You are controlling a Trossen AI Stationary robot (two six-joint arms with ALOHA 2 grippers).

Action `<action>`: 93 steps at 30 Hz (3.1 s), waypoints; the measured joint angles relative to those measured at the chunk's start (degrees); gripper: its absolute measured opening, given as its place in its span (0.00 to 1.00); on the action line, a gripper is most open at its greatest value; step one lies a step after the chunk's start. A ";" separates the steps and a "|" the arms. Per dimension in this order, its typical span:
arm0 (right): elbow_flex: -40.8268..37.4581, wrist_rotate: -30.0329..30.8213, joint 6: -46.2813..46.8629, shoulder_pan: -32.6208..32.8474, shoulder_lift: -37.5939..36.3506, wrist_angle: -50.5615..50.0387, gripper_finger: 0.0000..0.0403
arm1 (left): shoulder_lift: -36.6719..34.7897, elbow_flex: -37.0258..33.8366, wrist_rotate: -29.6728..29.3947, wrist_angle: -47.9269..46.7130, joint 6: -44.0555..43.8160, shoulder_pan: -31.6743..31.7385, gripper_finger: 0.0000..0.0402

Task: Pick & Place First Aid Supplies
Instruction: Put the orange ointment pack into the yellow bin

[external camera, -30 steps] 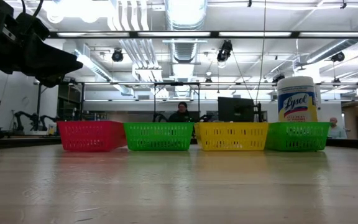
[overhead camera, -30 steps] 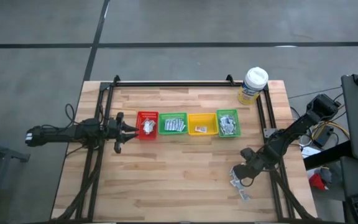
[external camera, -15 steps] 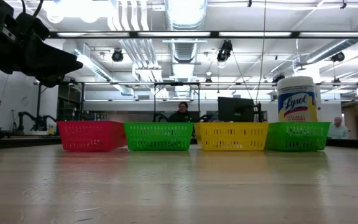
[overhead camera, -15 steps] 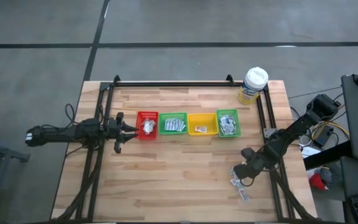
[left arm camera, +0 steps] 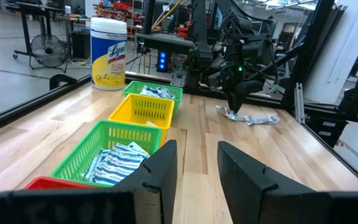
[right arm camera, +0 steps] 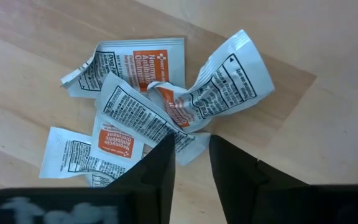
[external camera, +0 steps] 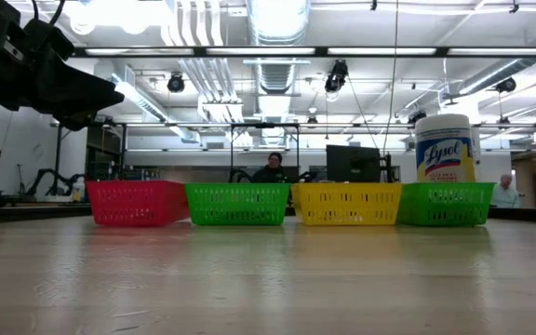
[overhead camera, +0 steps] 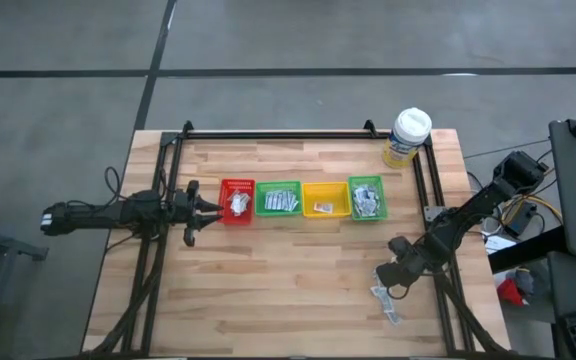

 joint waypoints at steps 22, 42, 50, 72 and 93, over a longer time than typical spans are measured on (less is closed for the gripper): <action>-0.04 0.28 -3.48 -0.02 0.00 -0.57 0.03 | -0.01 0.00 0.01 0.00 0.00 0.00 0.28; 9.30 -1.24 -14.69 -0.02 -3.15 -6.32 0.02 | -0.02 0.00 0.00 0.01 -0.02 0.00 0.28; 14.77 18.23 -27.44 -0.02 -3.34 -6.09 0.02 | 0.00 0.00 0.00 0.01 -0.01 0.00 0.28; 19.74 41.10 -64.54 -22.02 -2.89 -5.50 0.02 | -0.02 0.00 0.00 0.02 0.00 0.00 0.28; 27.14 22.56 -77.17 -44.73 4.33 -1.05 0.02 | 0.00 0.00 0.00 0.03 0.00 0.00 0.28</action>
